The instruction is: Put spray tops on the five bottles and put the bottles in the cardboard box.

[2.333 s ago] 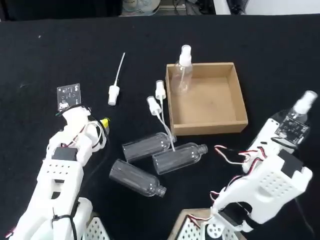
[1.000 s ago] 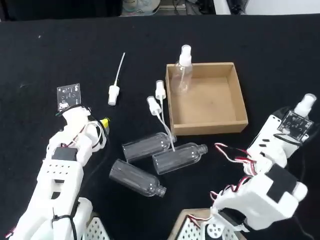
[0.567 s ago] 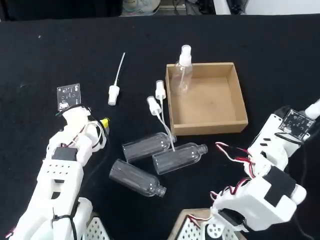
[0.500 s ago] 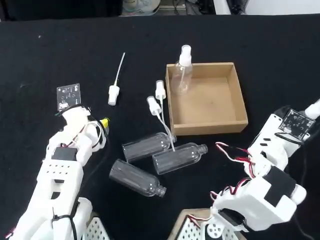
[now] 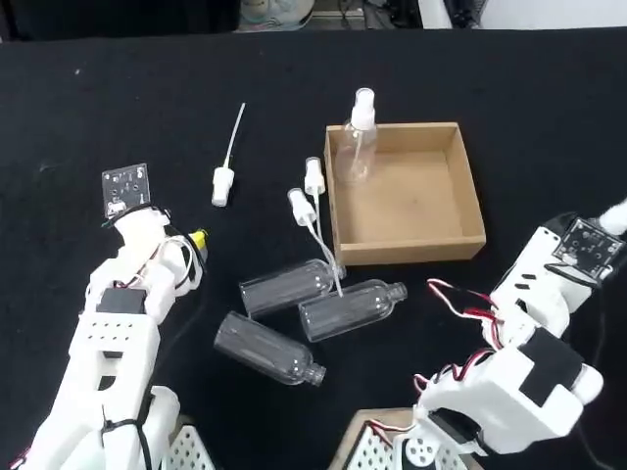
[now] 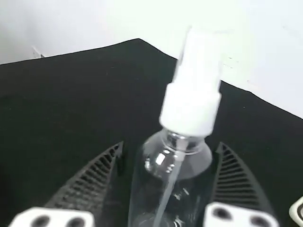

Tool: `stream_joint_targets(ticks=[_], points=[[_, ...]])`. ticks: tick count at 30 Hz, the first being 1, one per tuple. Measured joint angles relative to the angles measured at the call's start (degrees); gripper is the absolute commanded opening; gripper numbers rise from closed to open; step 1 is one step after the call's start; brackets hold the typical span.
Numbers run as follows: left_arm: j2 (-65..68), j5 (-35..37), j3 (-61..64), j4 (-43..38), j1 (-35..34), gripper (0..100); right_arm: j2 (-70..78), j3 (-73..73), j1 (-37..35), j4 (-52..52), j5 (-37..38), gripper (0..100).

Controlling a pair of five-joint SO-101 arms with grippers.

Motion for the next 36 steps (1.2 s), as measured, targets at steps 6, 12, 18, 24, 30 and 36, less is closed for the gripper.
stream_joint_targets(ticks=[6,12,18,24,30,36], points=[[0.0,0.0,0.0,0.0,0.0,18,0.0,0.0,0.0,0.0,0.0,24.3],[0.0,0.0,0.0,0.0,0.0,18,0.0,0.0,0.0,0.0,0.0,29.9],[0.0,0.0,0.0,0.0,0.0,18,0.0,0.0,0.0,0.0,0.0,30.0],[0.0,0.0,0.0,-0.09,0.0,18,-2.9,-0.09,0.0,1.49,0.0,30.0],[0.0,0.0,0.0,-0.09,0.0,18,-8.7,-0.35,0.0,10.46,0.0,30.0],[0.0,0.0,0.0,-0.09,0.0,18,-9.41,-0.35,0.0,11.6,0.0,30.0]])
